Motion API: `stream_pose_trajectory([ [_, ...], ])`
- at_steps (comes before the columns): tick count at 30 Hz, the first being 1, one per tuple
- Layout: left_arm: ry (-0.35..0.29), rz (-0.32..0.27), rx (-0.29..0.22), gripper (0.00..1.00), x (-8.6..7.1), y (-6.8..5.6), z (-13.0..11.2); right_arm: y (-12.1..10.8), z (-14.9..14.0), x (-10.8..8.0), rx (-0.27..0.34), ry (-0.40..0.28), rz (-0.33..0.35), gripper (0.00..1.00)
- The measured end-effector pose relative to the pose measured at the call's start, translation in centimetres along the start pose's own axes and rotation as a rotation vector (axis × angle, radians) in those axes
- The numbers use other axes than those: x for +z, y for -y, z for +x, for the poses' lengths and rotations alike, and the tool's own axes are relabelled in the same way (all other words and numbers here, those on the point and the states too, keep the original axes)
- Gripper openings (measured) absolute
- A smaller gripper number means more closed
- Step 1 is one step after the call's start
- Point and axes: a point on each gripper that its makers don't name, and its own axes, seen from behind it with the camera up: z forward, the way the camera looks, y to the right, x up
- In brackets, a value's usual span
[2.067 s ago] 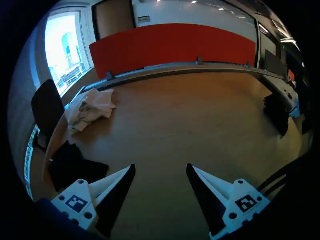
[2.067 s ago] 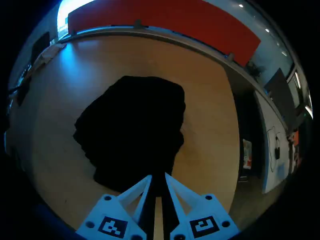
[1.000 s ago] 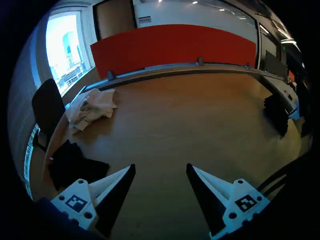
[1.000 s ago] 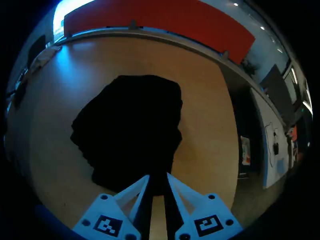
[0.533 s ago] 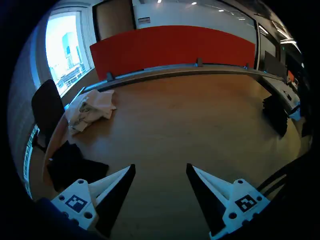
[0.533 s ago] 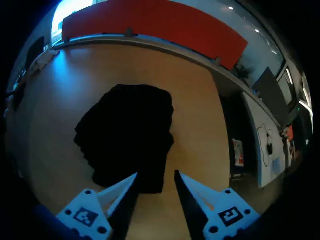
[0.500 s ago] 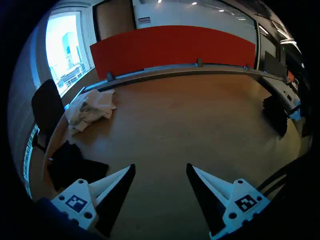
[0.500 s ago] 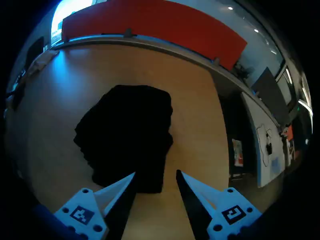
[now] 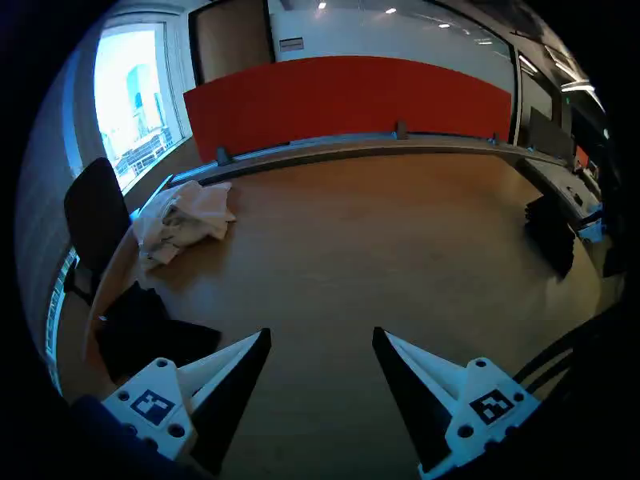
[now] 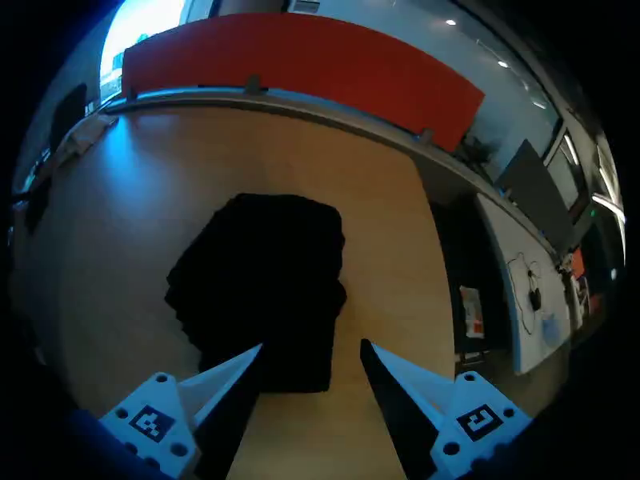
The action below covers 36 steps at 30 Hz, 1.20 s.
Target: Fold towel
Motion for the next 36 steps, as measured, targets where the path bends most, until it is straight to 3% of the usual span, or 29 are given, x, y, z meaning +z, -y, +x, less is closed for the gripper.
stream_pose_trajectory([
  [11, -0.026, 0.002, -0.008, 0.94, -0.7, 0.9, 0.7, 2.3, 2.8, -2.0, 0.042, -0.096, 0.008, 0.84],
  [23, -0.056, 0.000, -0.010, 0.94, -0.7, 1.6, 2.1, 8.0, 7.9, -4.7, 0.035, -0.245, 0.052, 0.85],
  [36, -0.081, -0.004, -0.012, 0.94, -0.6, 2.0, 3.2, 12.6, 13.8, -7.1, 0.161, -0.421, 0.107, 0.84],
])
